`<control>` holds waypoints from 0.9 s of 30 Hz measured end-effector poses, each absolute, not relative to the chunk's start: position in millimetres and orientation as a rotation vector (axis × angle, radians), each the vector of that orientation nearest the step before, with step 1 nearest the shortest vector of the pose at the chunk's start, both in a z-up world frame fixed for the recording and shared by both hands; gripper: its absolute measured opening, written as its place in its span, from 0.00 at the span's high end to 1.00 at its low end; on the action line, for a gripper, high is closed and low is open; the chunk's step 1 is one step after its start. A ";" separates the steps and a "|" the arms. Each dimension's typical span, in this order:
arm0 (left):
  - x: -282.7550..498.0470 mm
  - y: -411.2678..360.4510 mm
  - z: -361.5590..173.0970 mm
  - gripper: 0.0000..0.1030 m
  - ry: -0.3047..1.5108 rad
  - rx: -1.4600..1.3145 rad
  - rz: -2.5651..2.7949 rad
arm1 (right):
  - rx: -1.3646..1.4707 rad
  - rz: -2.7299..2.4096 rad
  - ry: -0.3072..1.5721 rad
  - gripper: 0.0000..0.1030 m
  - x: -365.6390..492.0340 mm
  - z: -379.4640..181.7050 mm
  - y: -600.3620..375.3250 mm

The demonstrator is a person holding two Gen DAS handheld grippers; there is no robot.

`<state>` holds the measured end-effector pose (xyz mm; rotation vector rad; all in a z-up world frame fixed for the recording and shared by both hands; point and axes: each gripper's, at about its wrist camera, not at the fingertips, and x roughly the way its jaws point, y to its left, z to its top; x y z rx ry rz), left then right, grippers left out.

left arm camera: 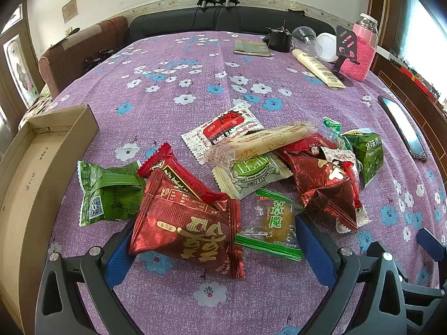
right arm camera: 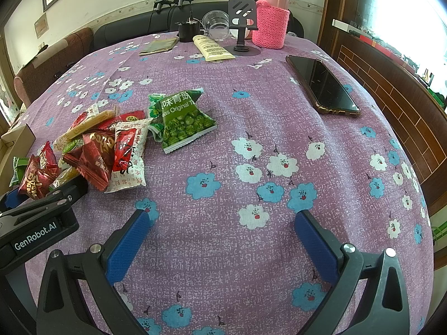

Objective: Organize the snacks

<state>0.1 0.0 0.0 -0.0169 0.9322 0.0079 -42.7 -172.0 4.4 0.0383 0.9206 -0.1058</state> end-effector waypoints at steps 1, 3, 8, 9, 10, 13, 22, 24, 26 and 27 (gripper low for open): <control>0.0 0.1 0.0 0.00 0.932 -0.017 0.008 | 0.038 -0.106 0.921 0.00 -42.7 4.4 -172.1; 0.1 0.0 -0.1 0.00 0.932 -0.017 0.008 | 0.038 -0.106 0.921 0.00 -42.7 4.4 -172.1; 0.1 0.0 0.0 0.00 0.932 -0.017 0.008 | 0.038 -0.106 0.921 0.00 -42.6 4.3 -172.0; 0.1 0.0 0.0 0.00 0.932 -0.017 0.008 | 0.038 -0.106 0.921 0.00 -42.6 4.3 -171.9; 0.0 0.0 0.0 0.00 0.932 -0.017 0.008 | 0.038 -0.106 0.921 0.00 -42.7 4.3 -171.9; 0.1 0.0 0.0 0.00 0.932 -0.017 0.008 | 0.038 -0.106 0.921 0.00 -42.6 4.3 -171.9; 0.1 0.0 0.0 0.00 0.932 -0.017 0.008 | 0.038 -0.106 0.921 0.00 -42.6 4.1 -171.9; 0.0 0.0 0.0 0.00 0.932 -0.017 0.008 | 0.040 -0.109 0.921 0.00 -42.4 4.2 -171.2; 0.1 0.0 -0.1 0.00 0.932 -0.017 0.008 | 0.050 -0.119 0.922 0.00 -42.4 4.2 -170.9; 0.0 0.0 0.0 0.00 0.932 -0.017 0.008 | 0.056 -0.128 0.924 0.00 -42.6 4.3 -170.4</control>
